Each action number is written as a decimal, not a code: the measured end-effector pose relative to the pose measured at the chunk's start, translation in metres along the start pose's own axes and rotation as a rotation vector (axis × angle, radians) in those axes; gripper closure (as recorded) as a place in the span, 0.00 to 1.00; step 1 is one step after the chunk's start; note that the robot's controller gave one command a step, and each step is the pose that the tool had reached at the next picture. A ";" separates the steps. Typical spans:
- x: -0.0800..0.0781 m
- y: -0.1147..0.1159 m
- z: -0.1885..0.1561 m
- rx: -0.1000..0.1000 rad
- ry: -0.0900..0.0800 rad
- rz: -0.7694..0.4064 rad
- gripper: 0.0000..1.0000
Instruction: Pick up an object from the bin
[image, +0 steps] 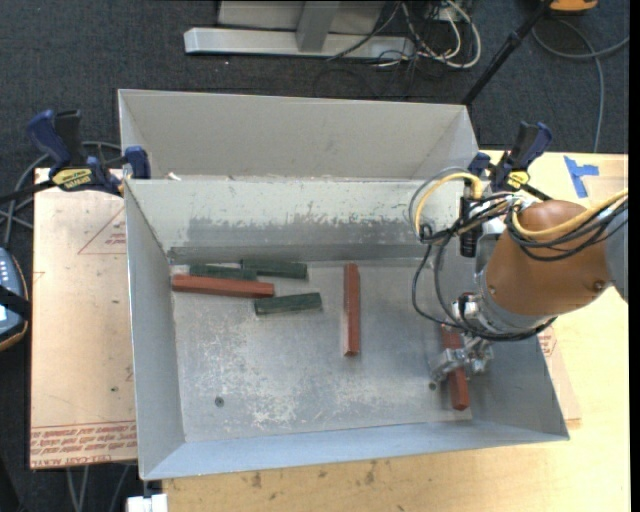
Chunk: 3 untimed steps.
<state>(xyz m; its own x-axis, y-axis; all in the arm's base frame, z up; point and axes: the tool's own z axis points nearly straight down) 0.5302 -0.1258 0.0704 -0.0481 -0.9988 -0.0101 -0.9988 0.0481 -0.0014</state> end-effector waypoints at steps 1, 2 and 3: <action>0.011 0.037 -0.143 0.006 0.010 0.104 1.00; -0.014 -0.052 -0.106 0.004 0.004 0.164 1.00; -0.006 -0.054 -0.080 0.000 0.007 0.353 1.00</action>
Offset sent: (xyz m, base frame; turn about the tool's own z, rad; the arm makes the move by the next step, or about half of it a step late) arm -0.0395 -0.0111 0.1386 0.0998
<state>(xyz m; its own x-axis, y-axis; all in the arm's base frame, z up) 0.5839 -0.1229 0.1503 -0.3901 -0.9208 -0.0028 -0.9208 0.3901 0.0012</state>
